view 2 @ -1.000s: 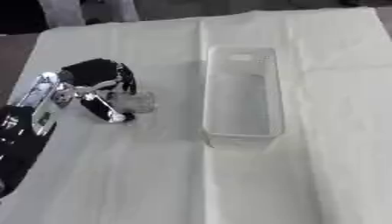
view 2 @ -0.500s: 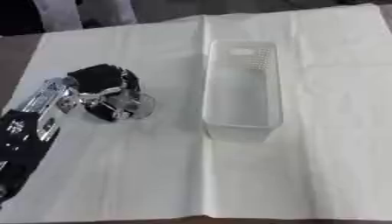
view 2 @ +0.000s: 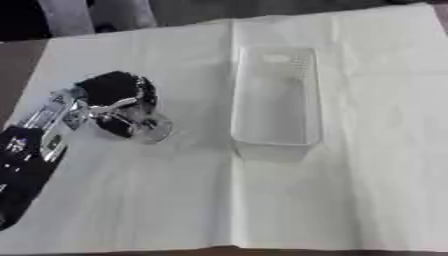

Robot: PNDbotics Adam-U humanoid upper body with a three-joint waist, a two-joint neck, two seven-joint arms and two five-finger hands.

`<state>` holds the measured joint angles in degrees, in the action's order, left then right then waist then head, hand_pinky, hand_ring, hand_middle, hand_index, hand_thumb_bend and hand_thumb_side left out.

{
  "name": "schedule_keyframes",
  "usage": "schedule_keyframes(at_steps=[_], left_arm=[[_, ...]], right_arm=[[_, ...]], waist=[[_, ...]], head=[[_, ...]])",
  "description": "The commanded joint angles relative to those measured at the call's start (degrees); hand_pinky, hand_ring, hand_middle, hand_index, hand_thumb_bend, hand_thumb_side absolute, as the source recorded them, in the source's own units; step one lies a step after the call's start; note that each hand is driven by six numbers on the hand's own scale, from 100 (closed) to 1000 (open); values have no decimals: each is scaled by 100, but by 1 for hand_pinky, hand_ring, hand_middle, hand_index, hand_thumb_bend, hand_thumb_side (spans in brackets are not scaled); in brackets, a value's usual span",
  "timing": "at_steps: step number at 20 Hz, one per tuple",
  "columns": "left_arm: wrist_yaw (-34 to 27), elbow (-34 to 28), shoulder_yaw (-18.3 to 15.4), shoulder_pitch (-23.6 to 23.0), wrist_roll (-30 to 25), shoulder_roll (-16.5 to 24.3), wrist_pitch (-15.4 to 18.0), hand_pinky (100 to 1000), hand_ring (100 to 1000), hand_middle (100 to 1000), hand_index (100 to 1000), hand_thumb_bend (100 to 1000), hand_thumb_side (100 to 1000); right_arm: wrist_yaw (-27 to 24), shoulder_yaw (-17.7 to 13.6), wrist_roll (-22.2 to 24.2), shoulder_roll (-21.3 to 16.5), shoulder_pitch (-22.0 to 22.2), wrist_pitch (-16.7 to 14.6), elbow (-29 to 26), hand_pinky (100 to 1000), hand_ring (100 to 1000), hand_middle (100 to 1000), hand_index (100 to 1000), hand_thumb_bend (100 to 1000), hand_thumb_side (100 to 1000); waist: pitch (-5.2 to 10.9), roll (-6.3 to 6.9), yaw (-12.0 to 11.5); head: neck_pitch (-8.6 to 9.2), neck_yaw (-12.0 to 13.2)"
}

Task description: Pick up objects on the table and place them in the box.

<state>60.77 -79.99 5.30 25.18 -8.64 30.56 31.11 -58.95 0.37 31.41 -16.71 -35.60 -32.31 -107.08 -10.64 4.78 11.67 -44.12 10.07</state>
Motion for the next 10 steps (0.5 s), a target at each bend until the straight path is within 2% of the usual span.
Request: schedule_keyframes(at_steps=[1, 4, 7, 10], left_arm=[[-165, -148, -115, 77, 156, 273, -21, 100, 184, 303, 472, 100, 244], [-510, -210, -164, 52, 254, 324, -11, 100, 127, 257, 448, 100, 248], [-1417, -321, -206, 52, 217, 412, 27, 100, 103, 236, 432, 100, 267], [-2288, -456, -240, 86, -80, 534, -26, 100, 100, 229, 425, 100, 299]], right_arm=[[29, 1, 1937, -26, -21, -1899, -37, 765, 848, 916, 903, 100, 875], [36, -7, 1925, -16, -25, -1899, -35, 761, 845, 915, 903, 100, 875], [48, -15, 1907, -5, -20, -1900, -27, 759, 844, 915, 903, 100, 875], [68, -17, 1898, 9, -8, -1891, -22, 758, 842, 914, 903, 100, 874]], waist=[[130, -16, -11], [137, -34, -10], [150, -49, -17], [165, -57, -35]], head=[[1, -44], [1, -63], [1, -73], [1, -87]])
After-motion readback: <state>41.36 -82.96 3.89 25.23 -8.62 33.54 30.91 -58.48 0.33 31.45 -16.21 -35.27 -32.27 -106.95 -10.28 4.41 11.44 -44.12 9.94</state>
